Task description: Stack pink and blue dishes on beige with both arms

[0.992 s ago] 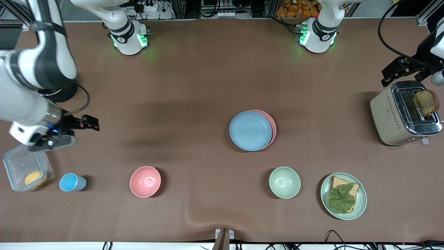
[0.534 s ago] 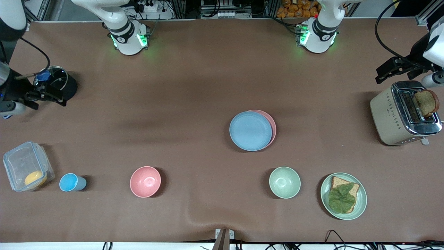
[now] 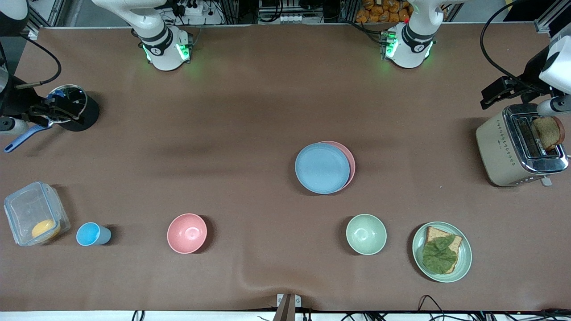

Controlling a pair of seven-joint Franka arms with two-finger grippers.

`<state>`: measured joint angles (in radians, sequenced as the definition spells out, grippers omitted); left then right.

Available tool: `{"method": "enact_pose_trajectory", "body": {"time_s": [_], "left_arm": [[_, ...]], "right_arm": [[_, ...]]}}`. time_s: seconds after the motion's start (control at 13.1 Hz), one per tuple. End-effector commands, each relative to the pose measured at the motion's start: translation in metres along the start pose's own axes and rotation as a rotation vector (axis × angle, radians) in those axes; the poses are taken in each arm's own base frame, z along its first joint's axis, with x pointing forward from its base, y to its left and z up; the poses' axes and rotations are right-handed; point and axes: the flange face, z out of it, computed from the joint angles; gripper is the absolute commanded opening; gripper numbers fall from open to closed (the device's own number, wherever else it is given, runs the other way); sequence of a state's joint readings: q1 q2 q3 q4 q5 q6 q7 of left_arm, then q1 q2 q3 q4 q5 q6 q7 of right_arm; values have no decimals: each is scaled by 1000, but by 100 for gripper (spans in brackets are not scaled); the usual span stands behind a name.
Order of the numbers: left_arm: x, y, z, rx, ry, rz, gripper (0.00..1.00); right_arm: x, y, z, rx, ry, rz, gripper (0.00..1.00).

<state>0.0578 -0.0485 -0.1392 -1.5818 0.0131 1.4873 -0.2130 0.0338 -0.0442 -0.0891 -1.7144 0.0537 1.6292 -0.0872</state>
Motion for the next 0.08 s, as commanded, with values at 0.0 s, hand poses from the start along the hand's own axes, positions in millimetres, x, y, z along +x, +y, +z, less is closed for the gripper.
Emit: {"method": "enact_pose_trajectory", "body": {"time_s": [0.0], "left_arm": [[0, -7, -1, -7, -11, -1, 100]], "right_arm": [[-8, 2, -4, -19, 4, 15, 100]]}}
